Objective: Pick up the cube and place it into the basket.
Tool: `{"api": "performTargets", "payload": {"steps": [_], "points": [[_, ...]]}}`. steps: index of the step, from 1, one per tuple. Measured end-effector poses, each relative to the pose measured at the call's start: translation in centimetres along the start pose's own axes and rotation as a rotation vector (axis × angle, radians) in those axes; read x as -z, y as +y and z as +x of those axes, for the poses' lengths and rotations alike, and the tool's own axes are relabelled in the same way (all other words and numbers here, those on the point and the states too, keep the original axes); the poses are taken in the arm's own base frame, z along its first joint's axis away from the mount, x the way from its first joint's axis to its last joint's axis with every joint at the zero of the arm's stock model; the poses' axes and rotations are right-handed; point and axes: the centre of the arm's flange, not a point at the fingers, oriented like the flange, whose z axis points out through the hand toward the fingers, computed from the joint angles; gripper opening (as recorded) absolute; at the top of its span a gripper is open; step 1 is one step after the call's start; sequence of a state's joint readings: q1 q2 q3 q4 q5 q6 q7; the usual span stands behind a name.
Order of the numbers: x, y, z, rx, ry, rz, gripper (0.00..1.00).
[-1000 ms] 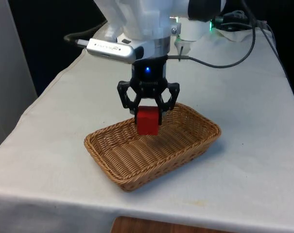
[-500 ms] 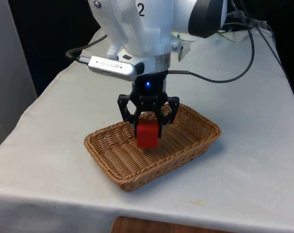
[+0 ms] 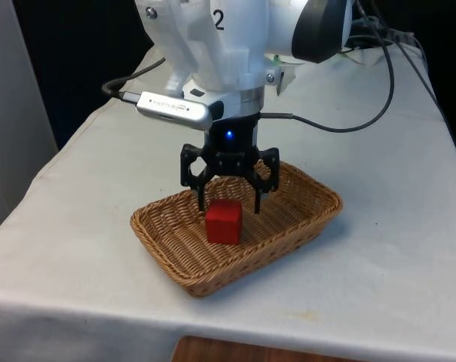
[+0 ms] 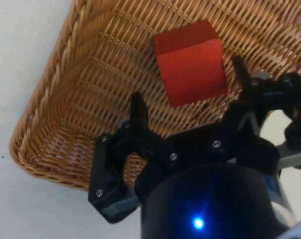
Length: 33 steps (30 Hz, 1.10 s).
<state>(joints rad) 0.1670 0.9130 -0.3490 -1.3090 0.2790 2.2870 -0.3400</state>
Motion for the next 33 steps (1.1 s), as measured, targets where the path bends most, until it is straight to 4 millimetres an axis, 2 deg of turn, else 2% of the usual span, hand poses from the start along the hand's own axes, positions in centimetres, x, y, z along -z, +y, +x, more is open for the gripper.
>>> {"api": "performTargets", "payload": {"steps": [2, 3, 13, 15, 17, 23, 33], "points": [[0.0, 0.0, 0.0, 0.0, 0.0, 0.0, 0.97], [0.0, 0.0, 0.0, 0.0, 0.001, 0.0, 1.0], [0.3, 0.0, 0.2, 0.001, 0.005, -0.003, 1.0], [0.7, 0.1, 0.2, 0.0, 0.007, -0.003, 1.0], [2.1, 0.2, 0.5, 0.003, 0.007, -0.001, 1.0], [4.6, 0.4, 0.7, 0.011, 0.009, 0.002, 1.0], [5.8, 0.6, 0.6, 0.033, 0.003, 0.009, 1.0]]}}
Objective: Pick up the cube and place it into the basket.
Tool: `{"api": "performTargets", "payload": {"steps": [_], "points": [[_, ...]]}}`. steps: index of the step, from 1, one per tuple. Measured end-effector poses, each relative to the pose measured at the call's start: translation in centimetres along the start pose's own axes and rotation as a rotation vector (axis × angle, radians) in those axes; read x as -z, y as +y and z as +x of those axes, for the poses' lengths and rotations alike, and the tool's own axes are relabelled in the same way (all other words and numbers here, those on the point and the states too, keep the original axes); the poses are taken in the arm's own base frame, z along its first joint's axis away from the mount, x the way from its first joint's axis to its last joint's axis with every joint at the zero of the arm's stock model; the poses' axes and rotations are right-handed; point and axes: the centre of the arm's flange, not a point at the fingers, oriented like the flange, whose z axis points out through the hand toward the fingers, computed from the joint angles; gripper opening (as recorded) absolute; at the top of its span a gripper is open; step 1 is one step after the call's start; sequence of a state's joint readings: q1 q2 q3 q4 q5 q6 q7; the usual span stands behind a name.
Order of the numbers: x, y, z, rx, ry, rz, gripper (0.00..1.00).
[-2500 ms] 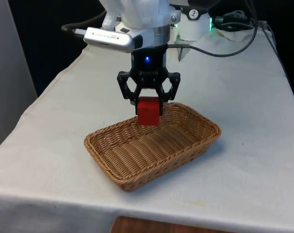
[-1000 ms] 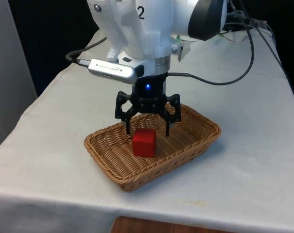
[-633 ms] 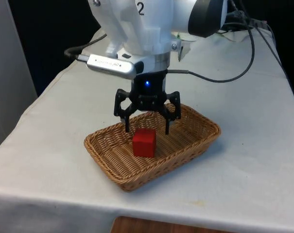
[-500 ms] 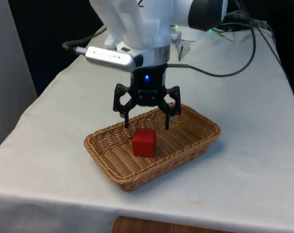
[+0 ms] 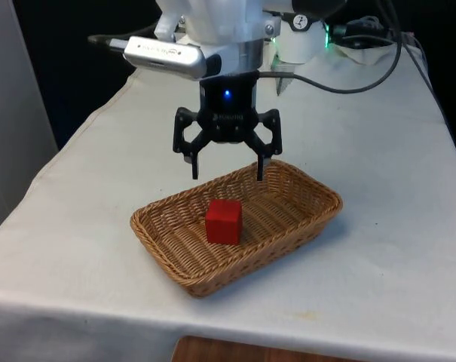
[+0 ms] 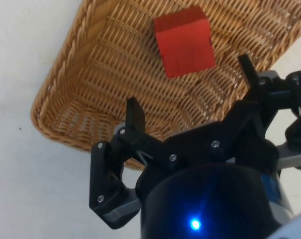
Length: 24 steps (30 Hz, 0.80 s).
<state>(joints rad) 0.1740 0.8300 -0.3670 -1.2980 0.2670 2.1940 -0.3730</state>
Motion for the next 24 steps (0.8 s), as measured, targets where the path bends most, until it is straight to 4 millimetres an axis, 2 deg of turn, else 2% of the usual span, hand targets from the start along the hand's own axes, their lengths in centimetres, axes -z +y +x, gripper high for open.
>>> {"api": "performTargets", "payload": {"steps": [24], "points": [[4.6, 0.1, -2.5, 0.013, -0.007, 0.017, 1.0]]}}
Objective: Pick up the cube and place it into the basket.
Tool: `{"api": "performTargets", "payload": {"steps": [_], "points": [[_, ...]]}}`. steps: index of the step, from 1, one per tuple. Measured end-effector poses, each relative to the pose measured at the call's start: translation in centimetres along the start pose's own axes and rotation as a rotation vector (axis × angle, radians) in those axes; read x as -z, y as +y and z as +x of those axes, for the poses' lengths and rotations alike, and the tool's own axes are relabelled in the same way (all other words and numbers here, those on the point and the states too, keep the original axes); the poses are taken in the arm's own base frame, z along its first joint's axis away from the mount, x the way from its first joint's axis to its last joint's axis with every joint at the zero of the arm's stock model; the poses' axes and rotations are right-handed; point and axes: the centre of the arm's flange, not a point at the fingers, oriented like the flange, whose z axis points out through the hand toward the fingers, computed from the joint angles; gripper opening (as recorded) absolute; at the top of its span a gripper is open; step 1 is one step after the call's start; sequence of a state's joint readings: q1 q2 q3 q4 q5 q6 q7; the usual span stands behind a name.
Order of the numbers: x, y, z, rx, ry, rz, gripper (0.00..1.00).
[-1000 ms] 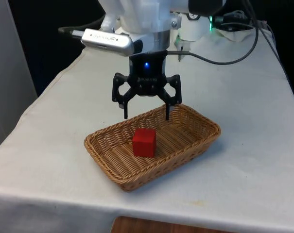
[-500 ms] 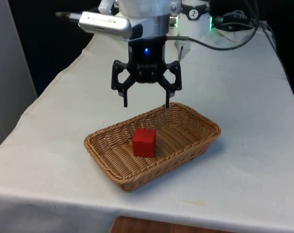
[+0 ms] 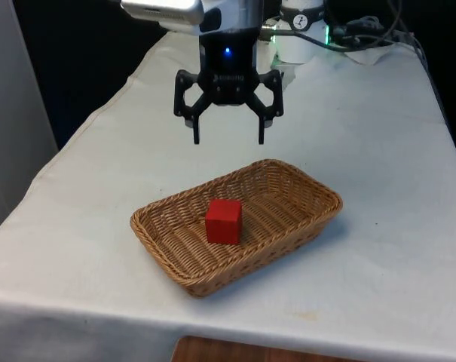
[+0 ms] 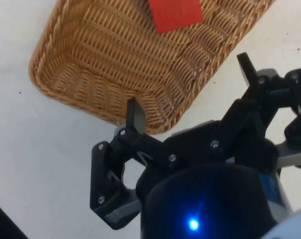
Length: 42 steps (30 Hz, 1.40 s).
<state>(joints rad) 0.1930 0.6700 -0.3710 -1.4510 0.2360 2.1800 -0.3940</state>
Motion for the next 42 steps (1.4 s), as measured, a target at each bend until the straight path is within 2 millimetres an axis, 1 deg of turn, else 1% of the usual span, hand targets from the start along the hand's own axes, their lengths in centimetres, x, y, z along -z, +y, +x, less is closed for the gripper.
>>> {"api": "performTargets", "payload": {"steps": [4, 8, 19, 26, 29, 37, 42], "points": [[0.5, 0.0, -0.3, -0.001, 0.0, 0.003, 1.0], [1.4, 0.0, -1.0, -0.004, 0.002, 0.009, 1.0], [2.8, -0.3, -2.4, -0.006, 0.0, 0.023, 1.0], [4.2, -0.4, -3.5, -0.008, 0.009, 0.032, 1.0], [4.5, -0.5, -4.0, -0.009, 0.01, 0.036, 1.0], [4.6, -0.6, -5.4, -0.012, 0.004, 0.047, 1.0], [4.9, -0.7, -6.6, -0.013, -0.006, 0.057, 1.0]]}}
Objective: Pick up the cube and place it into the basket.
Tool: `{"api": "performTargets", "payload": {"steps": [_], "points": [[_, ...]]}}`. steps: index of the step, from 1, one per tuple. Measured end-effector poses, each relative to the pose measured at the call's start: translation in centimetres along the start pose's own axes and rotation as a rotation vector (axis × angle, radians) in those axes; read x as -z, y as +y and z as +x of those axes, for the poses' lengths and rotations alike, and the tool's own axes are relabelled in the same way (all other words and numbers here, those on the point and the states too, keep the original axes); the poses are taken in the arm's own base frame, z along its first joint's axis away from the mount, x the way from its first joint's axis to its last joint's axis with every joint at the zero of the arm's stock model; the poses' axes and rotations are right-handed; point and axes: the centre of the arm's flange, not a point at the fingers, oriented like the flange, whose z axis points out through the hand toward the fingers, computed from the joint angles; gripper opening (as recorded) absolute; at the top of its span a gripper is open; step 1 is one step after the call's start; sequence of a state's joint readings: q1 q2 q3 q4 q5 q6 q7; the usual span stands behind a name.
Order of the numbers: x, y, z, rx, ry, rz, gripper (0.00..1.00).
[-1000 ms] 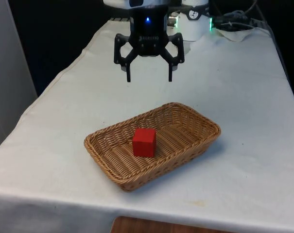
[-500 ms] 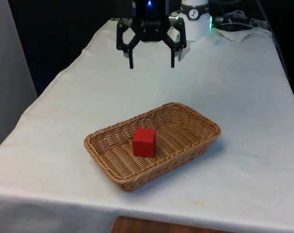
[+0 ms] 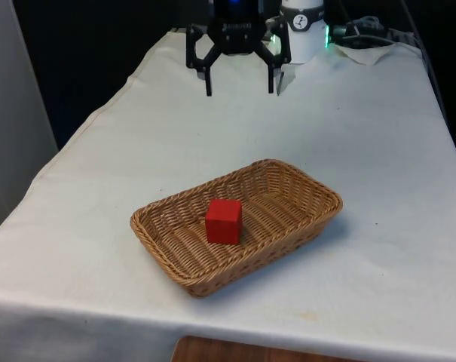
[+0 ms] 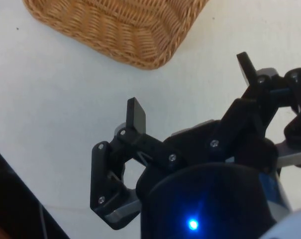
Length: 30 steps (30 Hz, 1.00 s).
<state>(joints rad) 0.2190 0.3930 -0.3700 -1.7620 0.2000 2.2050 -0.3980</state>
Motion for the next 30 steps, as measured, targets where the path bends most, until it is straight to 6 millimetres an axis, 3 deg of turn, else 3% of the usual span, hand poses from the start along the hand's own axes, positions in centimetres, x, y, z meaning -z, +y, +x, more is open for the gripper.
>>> {"api": "performTargets", "payload": {"steps": [13, 30], "points": [[1.7, -0.3, -3.1, 0.003, -0.024, 0.025, 1.0], [3.0, -1.0, -8.5, 0.009, -0.047, 0.06, 1.0]]}}
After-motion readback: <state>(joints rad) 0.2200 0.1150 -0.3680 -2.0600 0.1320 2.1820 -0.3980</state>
